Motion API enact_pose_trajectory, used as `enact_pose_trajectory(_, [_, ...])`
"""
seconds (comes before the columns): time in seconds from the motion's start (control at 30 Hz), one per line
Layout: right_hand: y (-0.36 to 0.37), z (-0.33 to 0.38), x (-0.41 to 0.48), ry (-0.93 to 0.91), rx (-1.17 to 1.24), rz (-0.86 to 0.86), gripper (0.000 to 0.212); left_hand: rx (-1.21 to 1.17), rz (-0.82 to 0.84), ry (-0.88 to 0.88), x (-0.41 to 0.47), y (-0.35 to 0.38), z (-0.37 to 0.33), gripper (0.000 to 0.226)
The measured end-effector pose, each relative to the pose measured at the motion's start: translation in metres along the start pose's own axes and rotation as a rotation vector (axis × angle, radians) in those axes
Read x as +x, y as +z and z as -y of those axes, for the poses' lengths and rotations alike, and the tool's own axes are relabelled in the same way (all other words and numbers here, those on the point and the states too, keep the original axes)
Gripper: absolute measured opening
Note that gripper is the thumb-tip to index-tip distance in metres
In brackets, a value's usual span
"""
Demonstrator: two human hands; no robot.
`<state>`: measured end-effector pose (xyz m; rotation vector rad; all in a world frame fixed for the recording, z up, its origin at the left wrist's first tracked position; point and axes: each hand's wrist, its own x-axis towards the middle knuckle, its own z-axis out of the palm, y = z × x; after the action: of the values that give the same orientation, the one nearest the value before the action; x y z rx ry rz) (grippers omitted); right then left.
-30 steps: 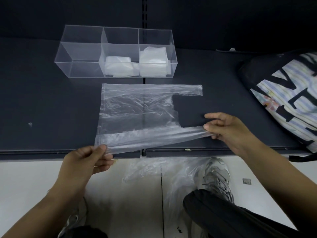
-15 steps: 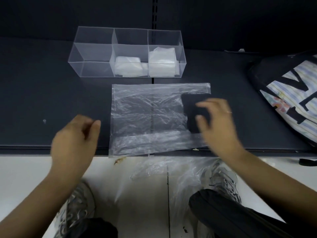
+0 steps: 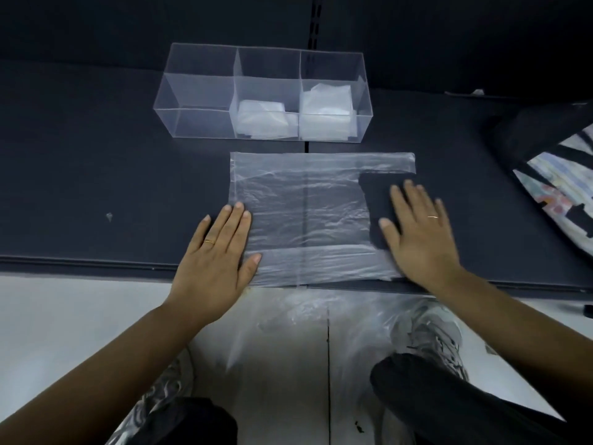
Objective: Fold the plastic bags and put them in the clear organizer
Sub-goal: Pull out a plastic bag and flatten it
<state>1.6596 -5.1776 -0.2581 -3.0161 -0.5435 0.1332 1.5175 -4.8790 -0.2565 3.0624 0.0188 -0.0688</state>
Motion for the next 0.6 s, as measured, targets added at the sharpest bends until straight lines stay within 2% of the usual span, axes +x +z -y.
enact_pose_trajectory(0.13, [-0.009,-0.050,-0.015,0.246,0.027,-0.124,0.069,0.004,-0.073,0.070,-0.014,0.001,0.009,0.057])
enact_pose_trajectory(0.23, [-0.017,-0.045,-0.021,0.251,0.084,-0.212,0.067,0.037,-0.047,0.271,-0.027,0.003,0.017,0.068])
enact_pose_trajectory(0.27, [-0.020,-0.035,-0.022,0.188,0.141,-0.231,0.066,0.051,-0.031,0.324,-0.029,0.002,0.019,0.070])
enact_pose_trajectory(0.33, [-0.026,0.000,-0.027,-0.008,0.322,-0.186,0.066,0.052,-0.071,0.373,-0.030,-0.003,0.020,0.057])
enact_pose_trajectory(0.4, [-0.031,0.044,-0.038,-0.284,0.447,0.004,0.078,0.012,-0.188,0.402,-0.028,-0.011,0.016,0.038])
enact_pose_trajectory(0.47, [-0.031,0.084,-0.048,-0.545,0.431,0.180,0.092,-0.078,-0.295,0.440,-0.028,-0.022,0.004,0.029])
enact_pose_trajectory(0.5, [-0.029,0.098,-0.051,-0.641,0.399,0.203,0.096,-0.137,-0.330,0.448,-0.029,-0.028,-0.003,0.029])
enact_pose_trajectory(0.53, [-0.026,0.108,-0.053,-0.697,0.367,0.195,0.094,-0.199,-0.342,0.441,-0.031,-0.034,-0.010,0.028])
enact_pose_trajectory(0.6, [-0.026,0.114,-0.054,-0.666,0.358,0.127,0.071,-0.334,-0.305,0.367,-0.033,-0.047,-0.017,0.028])
